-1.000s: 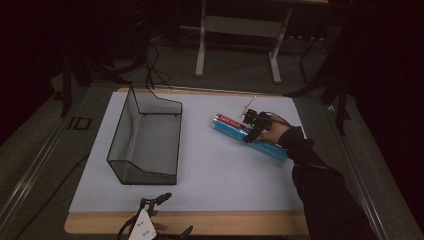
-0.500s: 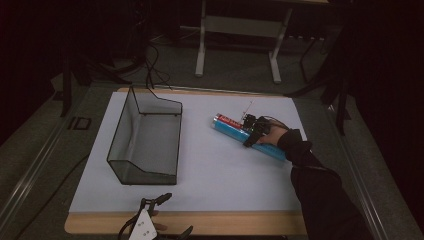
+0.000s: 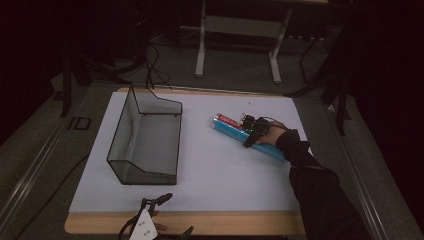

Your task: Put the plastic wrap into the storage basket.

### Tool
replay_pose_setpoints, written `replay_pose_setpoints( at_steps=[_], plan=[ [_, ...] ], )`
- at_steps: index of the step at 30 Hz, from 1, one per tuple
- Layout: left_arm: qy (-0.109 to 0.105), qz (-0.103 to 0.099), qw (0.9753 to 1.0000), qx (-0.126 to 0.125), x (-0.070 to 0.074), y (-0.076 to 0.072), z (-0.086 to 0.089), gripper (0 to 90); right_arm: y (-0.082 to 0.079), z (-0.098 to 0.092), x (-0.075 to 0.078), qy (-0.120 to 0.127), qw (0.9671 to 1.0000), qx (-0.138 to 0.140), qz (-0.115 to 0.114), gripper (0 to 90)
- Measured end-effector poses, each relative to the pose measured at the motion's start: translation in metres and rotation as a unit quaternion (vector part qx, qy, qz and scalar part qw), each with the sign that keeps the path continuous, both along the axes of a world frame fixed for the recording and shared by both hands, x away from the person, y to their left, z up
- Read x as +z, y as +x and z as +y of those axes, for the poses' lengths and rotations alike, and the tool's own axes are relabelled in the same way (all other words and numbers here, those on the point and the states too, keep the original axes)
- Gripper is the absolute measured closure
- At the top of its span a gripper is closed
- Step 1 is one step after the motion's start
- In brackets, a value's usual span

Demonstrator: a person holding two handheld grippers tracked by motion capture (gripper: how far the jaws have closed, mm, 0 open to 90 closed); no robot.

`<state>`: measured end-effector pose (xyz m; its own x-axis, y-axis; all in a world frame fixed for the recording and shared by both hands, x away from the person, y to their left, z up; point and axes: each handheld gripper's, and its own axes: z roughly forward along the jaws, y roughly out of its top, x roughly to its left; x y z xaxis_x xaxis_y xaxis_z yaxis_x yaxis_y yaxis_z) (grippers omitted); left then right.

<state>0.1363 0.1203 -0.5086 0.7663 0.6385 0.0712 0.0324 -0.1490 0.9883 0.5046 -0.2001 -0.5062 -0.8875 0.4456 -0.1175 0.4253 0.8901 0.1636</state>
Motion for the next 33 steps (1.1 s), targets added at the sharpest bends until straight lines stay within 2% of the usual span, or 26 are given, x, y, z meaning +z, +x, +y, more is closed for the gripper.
replay_pose_setpoints(
  at_steps=[1,5,10,14,17,19,21,23,25,28,33],
  plan=[
    [-0.002,0.000,1.0000,0.000,0.000,0.000,0.000,1.2,-0.001,0.000,0.000,0.001,1.0000,0.000,-0.002,31.6],
    [0.000,0.000,1.0000,0.001,0.000,0.000,0.000,1.2,-0.001,0.000,0.002,0.019,0.9994,-0.025,0.013,31.7],
    [0.000,-0.001,1.0000,0.002,0.000,0.000,0.000,1.2,-0.003,0.004,0.013,0.016,0.9989,-0.044,-0.006,31.8],
    [0.001,-0.001,1.0000,0.002,0.000,0.000,0.000,1.2,-0.003,0.005,0.027,0.034,0.9973,-0.065,-0.007,31.8],
    [0.002,-0.001,1.0000,0.003,0.000,0.000,0.000,1.2,-0.005,0.005,0.037,0.041,0.9967,-0.068,-0.015,31.8],
    [0.002,-0.001,1.0000,0.004,0.000,0.000,0.000,1.2,-0.006,0.006,0.043,0.050,0.9961,-0.072,-0.011,31.8],
    [0.002,-0.002,1.0000,0.004,0.000,0.000,0.000,1.2,-0.009,0.006,0.048,0.060,0.9955,-0.073,-0.015,31.7],
    [0.003,-0.002,1.0000,0.004,0.000,0.001,-0.001,1.2,-0.011,0.007,0.055,0.072,0.9941,-0.076,-0.029,31.7],
    [0.003,-0.002,1.0000,0.005,0.000,0.001,-0.001,1.2,-0.012,0.007,0.061,0.091,0.9918,-0.082,-0.037,31.7],
    [0.003,-0.001,1.0000,0.005,0.000,0.001,-0.001,1.2,-0.016,0.009,0.072,0.120,0.9860,-0.094,-0.066,31.7],
    [0.003,-0.001,1.0000,0.005,0.000,0.001,-0.001,1.2,-0.021,0.015,0.084,0.165,0.9760,-0.110,-0.090,31.7]
  ],
)
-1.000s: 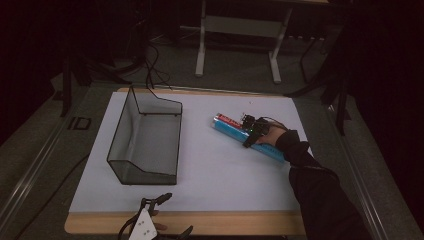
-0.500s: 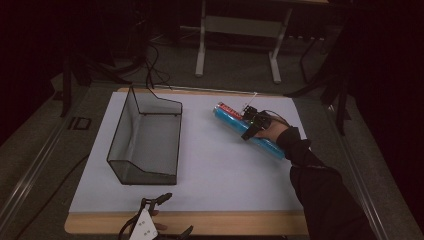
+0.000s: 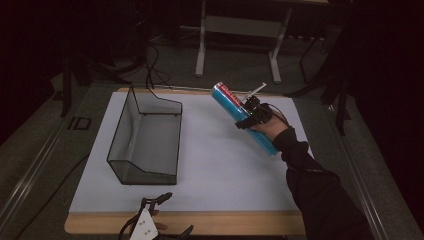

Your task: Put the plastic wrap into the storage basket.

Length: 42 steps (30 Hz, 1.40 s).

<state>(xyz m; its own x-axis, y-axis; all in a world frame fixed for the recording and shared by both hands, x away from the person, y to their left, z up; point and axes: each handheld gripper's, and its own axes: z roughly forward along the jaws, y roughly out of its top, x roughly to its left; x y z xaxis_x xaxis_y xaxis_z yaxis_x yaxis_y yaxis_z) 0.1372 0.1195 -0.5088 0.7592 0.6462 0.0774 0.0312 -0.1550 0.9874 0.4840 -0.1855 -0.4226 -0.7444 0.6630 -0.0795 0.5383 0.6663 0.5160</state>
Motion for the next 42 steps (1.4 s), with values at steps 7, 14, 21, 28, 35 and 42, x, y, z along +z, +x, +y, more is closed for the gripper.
replay_pose_setpoints(
  at_steps=[7,14,21,28,35,42],
  plan=[
    [0.000,-0.001,1.0000,0.000,0.000,0.000,0.000,1.2,-0.005,0.014,0.009,0.049,0.9986,-0.013,-0.016,31.7],
    [0.000,-0.001,1.0000,-0.001,0.000,0.000,0.000,1.2,-0.013,0.034,0.019,0.095,0.9943,-0.026,-0.041,31.7],
    [0.001,-0.002,1.0000,-0.003,0.000,0.000,0.000,1.2,-0.021,0.062,0.028,0.132,0.9886,-0.033,-0.065,31.7],
    [-0.001,-0.002,1.0000,-0.006,0.000,0.000,0.000,1.2,-0.027,0.085,0.041,0.181,0.9785,-0.038,-0.091,31.7],
    [-0.002,-0.003,1.0000,-0.004,0.001,-0.001,0.001,1.2,-0.033,0.119,0.048,0.207,0.9740,-0.032,-0.086,31.8],
    [-0.007,-0.007,0.9999,-0.004,0.001,-0.003,0.002,1.2,-0.037,0.150,0.045,0.247,0.9643,-0.056,-0.077,31.7]
  ],
)
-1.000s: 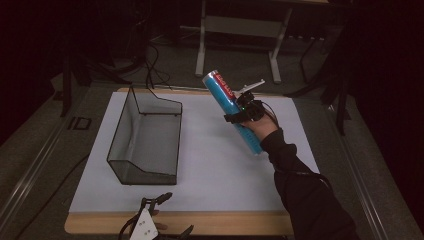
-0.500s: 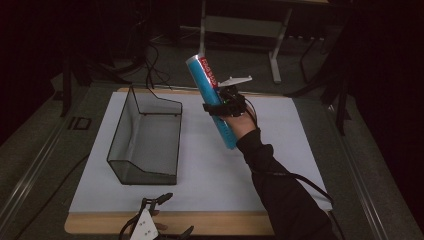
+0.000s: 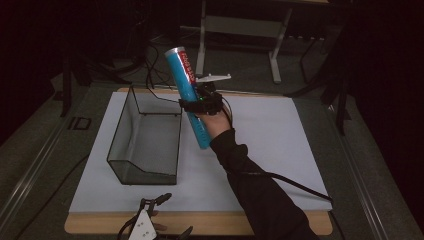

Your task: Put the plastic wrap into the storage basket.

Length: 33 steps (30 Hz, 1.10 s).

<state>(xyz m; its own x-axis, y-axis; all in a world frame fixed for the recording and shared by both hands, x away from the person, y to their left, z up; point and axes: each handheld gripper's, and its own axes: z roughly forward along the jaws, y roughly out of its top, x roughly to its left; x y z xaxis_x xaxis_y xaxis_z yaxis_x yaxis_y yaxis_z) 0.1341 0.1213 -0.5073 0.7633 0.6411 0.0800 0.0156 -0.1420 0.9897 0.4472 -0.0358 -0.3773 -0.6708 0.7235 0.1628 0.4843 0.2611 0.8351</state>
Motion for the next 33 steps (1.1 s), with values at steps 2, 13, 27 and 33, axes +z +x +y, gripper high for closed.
replay_pose_setpoints(
  at_steps=[2,13,27,33],
  plan=[
    [-0.001,-0.005,1.0000,0.002,0.001,-0.001,0.000,1.2,0.000,0.008,-0.001,0.013,0.9999,-0.007,0.004,31.7],
    [-0.003,-0.008,1.0000,-0.004,0.001,-0.002,0.000,1.2,-0.008,0.048,-0.006,0.043,0.9988,-0.009,0.022,31.7],
    [0.005,-0.024,0.9997,0.008,0.002,-0.005,0.002,1.2,-0.021,0.084,-0.032,0.102,0.9927,-0.028,0.059,31.7],
    [0.004,-0.024,0.9996,0.015,0.002,-0.004,0.003,1.2,-0.025,0.090,-0.053,0.088,0.9932,-0.031,0.069,31.7]
  ],
)
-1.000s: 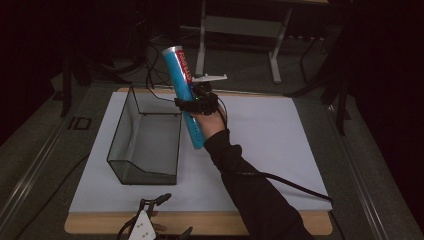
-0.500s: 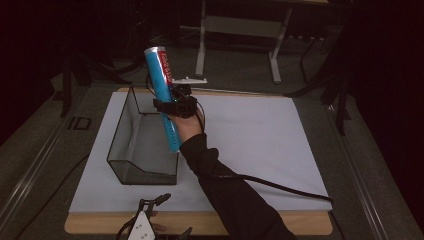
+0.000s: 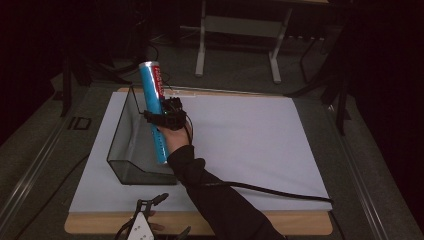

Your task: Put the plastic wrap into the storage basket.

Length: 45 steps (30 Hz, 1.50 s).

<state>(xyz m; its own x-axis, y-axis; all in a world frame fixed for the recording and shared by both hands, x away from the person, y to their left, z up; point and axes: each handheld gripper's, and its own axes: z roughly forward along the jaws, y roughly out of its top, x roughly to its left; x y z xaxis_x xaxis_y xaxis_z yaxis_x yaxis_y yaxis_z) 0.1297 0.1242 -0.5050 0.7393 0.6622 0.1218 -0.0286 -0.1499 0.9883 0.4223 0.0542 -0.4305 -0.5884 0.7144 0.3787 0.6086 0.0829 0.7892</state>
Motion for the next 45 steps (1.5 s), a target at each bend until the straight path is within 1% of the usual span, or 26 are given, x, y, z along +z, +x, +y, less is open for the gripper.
replay_pose_setpoints(
  at_steps=[2,3,5,6,7,9,10,13,14,16,17,22,23,25,26,28,30,31,33,34,36,38,39,41,43,45],
  plan=[
    [0.002,-0.002,1.0000,0.001,0.000,0.000,0.000,1.2,0.000,0.000,-0.002,-0.002,1.0000,-0.003,0.003,31.7],
    [0.003,-0.002,1.0000,0.001,0.000,0.000,0.000,1.2,-0.001,0.001,-0.009,0.000,0.9999,-0.004,0.011,31.7],
    [0.003,-0.002,1.0000,0.001,0.000,0.000,0.000,1.2,-0.002,0.002,-0.013,-0.007,0.9999,-0.006,0.008,31.7],
    [0.004,-0.002,1.0000,0.001,0.000,0.000,0.000,1.2,-0.003,0.003,-0.017,-0.011,0.9999,-0.005,0.011,31.7],
    [0.003,-0.003,1.0000,0.006,0.000,0.000,0.000,1.2,-0.004,0.003,-0.019,-0.010,0.9998,-0.005,0.013,31.7],
    [0.000,-0.006,0.9999,0.012,0.001,0.000,0.001,1.2,-0.004,0.003,-0.025,-0.006,0.9996,-0.006,0.026,31.7],
    [-0.004,-0.004,0.9999,0.011,0.001,0.000,0.002,1.2,-0.004,0.003,-0.028,-0.009,0.9995,-0.007,0.030,31.7],
    [0.000,-0.005,0.9999,0.012,0.000,0.000,0.003,1.2,-0.004,0.003,-0.035,-0.024,0.9990,-0.014,0.037,31.7],
    [0.000,-0.006,0.9999,0.011,0.000,0.000,0.003,1.2,-0.004,0.002,-0.037,-0.026,0.9986,-0.017,0.042,31.6],
    [0.000,-0.007,0.9999,0.012,0.000,0.000,0.002,1.2,-0.004,0.000,-0.040,-0.019,0.9984,-0.027,0.046,31.6],
    [-0.001,-0.007,0.9999,0.011,0.000,0.000,0.002,1.2,-0.003,0.000,-0.040,-0.021,0.9979,-0.032,0.052,31.6],
    [-0.001,-0.006,0.9999,0.010,0.001,0.000,0.002,1.2,0.000,0.000,-0.041,-0.032,0.9966,-0.035,0.068,31.4],
    [0.001,-0.006,0.9999,0.010,0.001,0.000,0.002,1.2,0.001,-0.001,-0.042,-0.030,0.9962,-0.038,0.072,31.3],
    [0.001,-0.005,1.0000,0.008,0.000,0.000,0.002,1.2,0.003,-0.001,-0.044,-0.037,0.9953,-0.043,0.078,30.7],
    [0.001,-0.005,1.0000,0.008,0.000,0.000,0.002,1.2,0.003,-0.001,-0.045,-0.044,0.9944,-0.048,0.083,30.1],
    [0.000,-0.004,1.0000,0.007,0.000,0.000,0.002,1.2,0.004,0.003,-0.047,-0.074,0.9932,-0.047,0.076,28.4],
    [0.000,-0.003,1.0000,0.006,0.000,0.000,0.002,1.2,0.004,0.007,-0.051,-0.104,0.9914,-0.037,0.070,26.7],
    [0.000,-0.003,1.0000,0.006,0.000,0.000,0.002,1.2,0.004,0.007,-0.051,-0.104,0.9914,-0.037,0.070,26.7],
    [0.000,-0.002,1.0000,0.004,0.000,0.000,0.002,1.2,0.005,0.006,-0.053,-0.119,0.9898,-0.041,0.068,25.4],
    [0.002,-0.002,1.0000,0.004,0.000,0.001,0.002,1.2,0.007,0.006,-0.053,-0.119,0.9898,-0.037,0.070,25.2],
    [0.001,-0.001,1.0000,0.002,0.000,0.001,0.001,1.2,0.007,0.008,-0.051,-0.132,0.9884,-0.032,0.068,24.7],
    [0.002,-0.001,1.0000,0.002,0.000,0.001,0.001,1.2,0.008,0.008,-0.051,-0.130,0.9884,-0.029,0.072,24.5],
    [0.002,-0.002,1.0000,0.002,0.000,0.001,0.001,1.2,0.010,0.007,-0.050,-0.136,0.9880,-0.020,0.071,23.7],
    [0.001,0.000,1.0000,0.002,0.000,0.001,0.001,1.2,0.012,0.007,-0.049,-0.145,0.9868,-0.011,0.071,23.1],
    [0.001,0.000,1.0000,0.001,0.000,0.001,0.001,1.2,0.011,0.008,-0.046,-0.161,0.9851,-0.005,0.061,21.1],
    [0.002,0.000,1.0000,0.001,0.000,0.001,0.001,1.2,0.012,0.008,-0.044,-0.178,0.9826,0.014,0.053,16.5]
  ],
)
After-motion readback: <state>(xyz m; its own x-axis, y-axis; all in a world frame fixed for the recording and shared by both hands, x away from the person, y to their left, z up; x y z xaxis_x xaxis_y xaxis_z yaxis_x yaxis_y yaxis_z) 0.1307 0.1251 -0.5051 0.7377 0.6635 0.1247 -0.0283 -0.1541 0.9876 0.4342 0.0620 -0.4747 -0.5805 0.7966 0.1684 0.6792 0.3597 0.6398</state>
